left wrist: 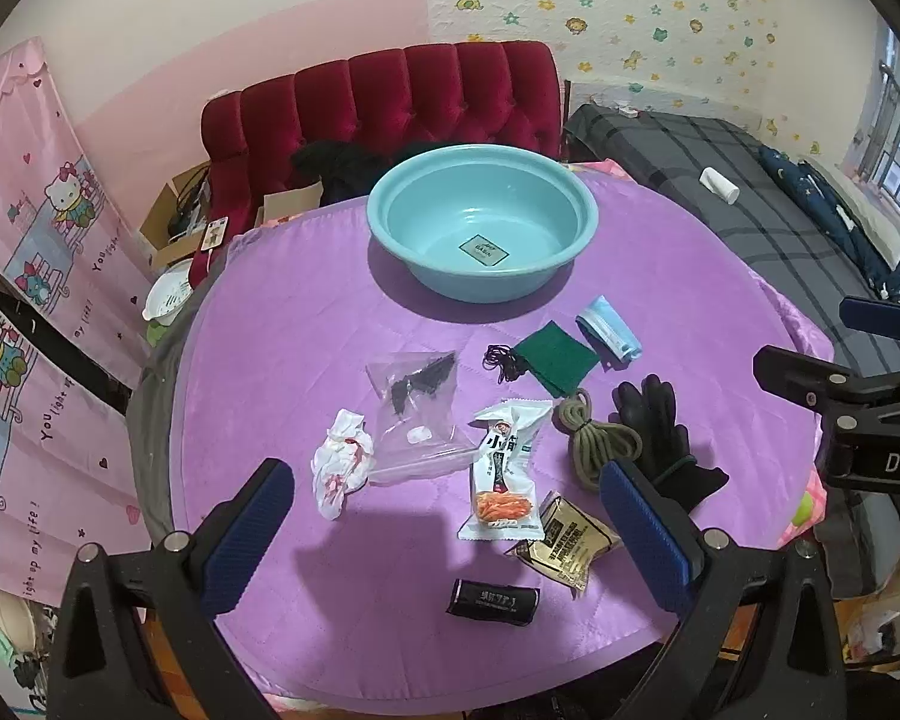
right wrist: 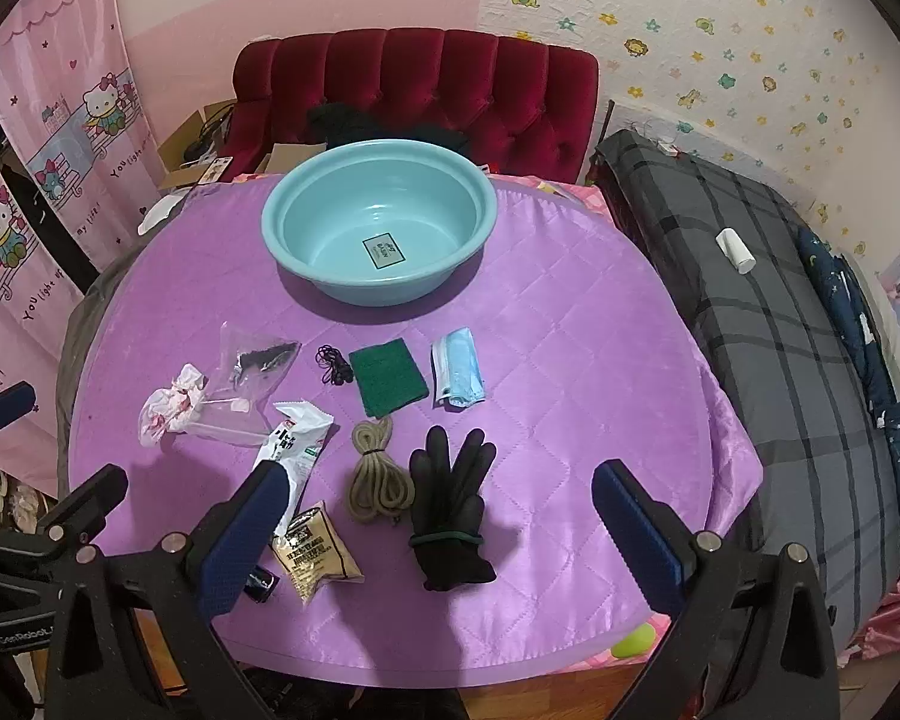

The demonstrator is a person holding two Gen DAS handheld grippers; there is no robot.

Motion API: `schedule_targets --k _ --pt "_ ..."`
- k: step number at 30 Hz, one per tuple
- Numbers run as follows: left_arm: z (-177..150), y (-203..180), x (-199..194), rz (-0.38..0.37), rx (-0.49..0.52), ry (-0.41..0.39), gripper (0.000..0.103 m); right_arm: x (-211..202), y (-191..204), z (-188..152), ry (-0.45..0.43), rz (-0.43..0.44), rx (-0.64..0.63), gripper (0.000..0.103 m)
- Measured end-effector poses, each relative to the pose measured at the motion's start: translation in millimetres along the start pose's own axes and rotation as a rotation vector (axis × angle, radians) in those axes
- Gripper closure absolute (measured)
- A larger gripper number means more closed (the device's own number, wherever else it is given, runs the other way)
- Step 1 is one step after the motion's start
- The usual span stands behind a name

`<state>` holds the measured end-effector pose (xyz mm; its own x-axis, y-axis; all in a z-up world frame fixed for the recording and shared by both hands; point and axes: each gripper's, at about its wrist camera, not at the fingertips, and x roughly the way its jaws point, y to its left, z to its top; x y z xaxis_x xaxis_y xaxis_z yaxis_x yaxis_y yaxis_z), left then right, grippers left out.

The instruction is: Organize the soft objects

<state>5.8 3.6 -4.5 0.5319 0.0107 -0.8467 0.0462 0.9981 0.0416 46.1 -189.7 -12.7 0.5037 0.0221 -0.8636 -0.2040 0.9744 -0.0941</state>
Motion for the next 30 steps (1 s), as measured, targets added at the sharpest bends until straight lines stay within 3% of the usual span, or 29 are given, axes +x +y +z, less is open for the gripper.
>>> schedule_targets --k 30 --pt "-0.2 1.7 4.2 0.0 -0.012 0.012 0.0 4.6 0.4 1.4 0.009 0.025 -0.005 0.0"
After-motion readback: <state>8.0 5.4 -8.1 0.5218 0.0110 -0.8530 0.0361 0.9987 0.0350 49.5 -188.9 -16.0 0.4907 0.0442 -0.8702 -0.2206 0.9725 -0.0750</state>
